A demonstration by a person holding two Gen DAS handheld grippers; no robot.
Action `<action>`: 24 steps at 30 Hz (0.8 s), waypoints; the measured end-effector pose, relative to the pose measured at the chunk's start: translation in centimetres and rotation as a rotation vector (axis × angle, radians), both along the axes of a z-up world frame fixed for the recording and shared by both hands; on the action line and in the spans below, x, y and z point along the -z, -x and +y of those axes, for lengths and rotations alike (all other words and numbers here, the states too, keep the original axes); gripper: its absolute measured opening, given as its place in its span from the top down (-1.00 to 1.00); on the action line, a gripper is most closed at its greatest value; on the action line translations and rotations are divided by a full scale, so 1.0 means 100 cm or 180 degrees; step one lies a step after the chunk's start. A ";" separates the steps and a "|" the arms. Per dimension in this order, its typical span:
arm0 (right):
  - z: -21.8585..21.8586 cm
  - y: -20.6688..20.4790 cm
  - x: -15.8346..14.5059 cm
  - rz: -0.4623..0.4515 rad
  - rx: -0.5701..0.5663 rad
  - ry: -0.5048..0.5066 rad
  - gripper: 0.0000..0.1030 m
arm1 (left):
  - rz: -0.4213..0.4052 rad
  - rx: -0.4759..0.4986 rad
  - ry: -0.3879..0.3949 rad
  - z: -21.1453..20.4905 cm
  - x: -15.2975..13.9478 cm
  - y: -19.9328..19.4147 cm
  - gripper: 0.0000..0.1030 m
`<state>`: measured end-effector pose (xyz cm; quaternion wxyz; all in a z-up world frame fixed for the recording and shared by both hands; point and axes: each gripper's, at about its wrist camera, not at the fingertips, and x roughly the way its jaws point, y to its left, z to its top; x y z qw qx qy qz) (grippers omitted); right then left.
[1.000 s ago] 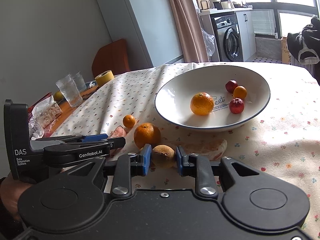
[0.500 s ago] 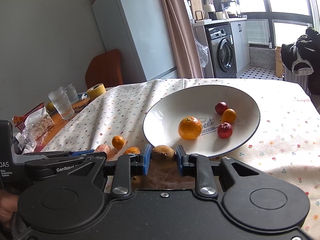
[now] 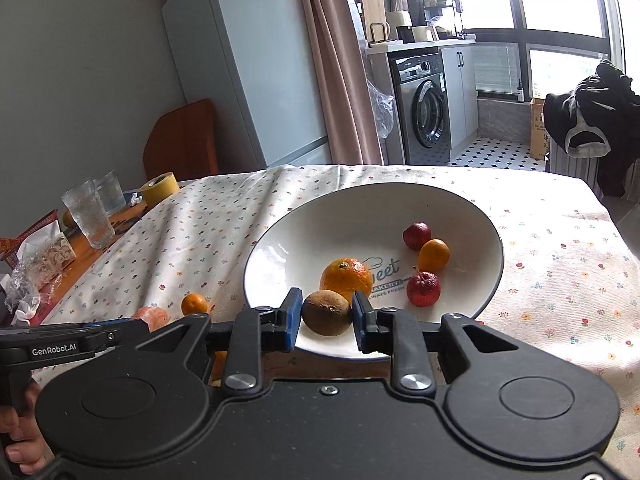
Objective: Organize fruits
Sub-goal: 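Drop the kiwi into the white bowl with the right tool while the left carries the segment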
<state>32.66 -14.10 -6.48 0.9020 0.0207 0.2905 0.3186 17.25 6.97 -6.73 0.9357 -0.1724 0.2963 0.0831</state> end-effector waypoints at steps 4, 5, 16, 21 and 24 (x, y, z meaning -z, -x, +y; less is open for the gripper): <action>0.004 -0.002 0.000 -0.0028 0.0047 0.0036 0.39 | 0.0005 -0.0031 0.0046 0.005 0.002 0.003 0.60; 0.005 -0.001 0.000 -0.0045 0.0059 0.0039 0.36 | 0.0004 -0.0035 0.0056 0.006 0.002 0.003 0.60; 0.013 0.012 -0.005 -0.0050 -0.0058 0.0011 0.27 | 0.0024 0.0047 0.0059 0.004 0.009 -0.001 0.55; 0.008 0.015 -0.006 -0.0046 -0.0060 -0.0008 0.26 | 0.0029 0.0036 0.0018 0.002 0.009 -0.002 0.59; 0.004 0.016 -0.005 -0.0037 -0.0051 -0.0023 0.26 | 0.0015 0.0029 -0.0013 0.001 0.007 -0.001 0.60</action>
